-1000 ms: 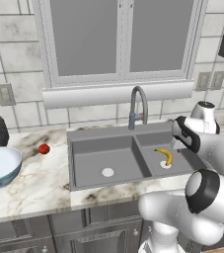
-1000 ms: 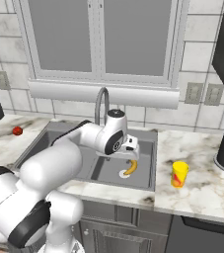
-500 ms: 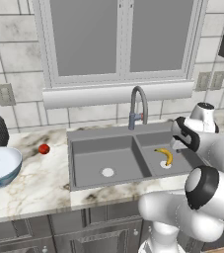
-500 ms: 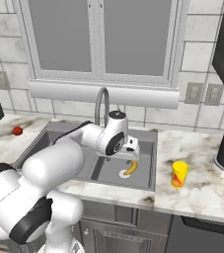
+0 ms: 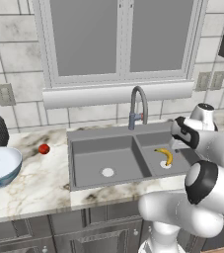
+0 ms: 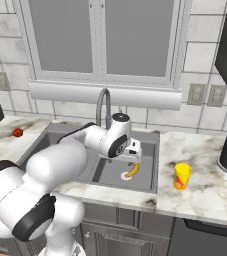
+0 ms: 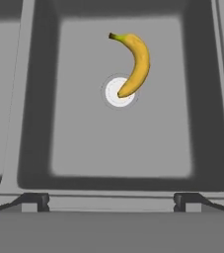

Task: Remove the banana and apple from the sink. Then move the bowl and cup from the counter to the sink for washing.

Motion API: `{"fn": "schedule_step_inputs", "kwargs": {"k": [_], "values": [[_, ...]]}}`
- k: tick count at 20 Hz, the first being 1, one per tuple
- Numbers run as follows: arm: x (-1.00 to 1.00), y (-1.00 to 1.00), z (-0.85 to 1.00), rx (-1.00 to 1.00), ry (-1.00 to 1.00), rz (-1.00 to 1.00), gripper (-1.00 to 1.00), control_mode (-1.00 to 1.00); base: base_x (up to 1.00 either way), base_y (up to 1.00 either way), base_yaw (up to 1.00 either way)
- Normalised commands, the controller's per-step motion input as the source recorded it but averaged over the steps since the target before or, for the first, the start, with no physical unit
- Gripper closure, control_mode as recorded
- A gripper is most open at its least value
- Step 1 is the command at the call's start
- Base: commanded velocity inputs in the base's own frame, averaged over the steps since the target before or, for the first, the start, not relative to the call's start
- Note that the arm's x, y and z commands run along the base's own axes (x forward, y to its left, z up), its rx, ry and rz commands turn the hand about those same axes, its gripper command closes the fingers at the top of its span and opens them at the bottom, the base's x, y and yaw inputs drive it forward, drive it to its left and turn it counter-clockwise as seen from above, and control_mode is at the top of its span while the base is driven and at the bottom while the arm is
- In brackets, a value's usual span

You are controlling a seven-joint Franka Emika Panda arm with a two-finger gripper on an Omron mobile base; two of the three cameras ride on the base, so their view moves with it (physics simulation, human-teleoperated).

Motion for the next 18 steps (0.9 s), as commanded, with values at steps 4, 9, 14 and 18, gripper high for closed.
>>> {"fn": "schedule_step_inputs", "kwargs": {"k": [4,9,14,18], "values": [[0.09,0.0,-0.04,0.01,-0.02,0.0,-1.0,-1.0,0.0,0.0,0.0],[0.09,0.0,-0.05,0.01,-0.02,0.0,-1.0,-1.0,0.0,0.0,0.0],[0.09,-0.01,-0.05,0.01,-0.01,0.0,-1.0,-1.0,0.0,0.0,0.0],[0.1,-0.03,-0.05,0.02,0.0,0.0,-1.0,-1.0,0.0,0.0,0.0]]}}
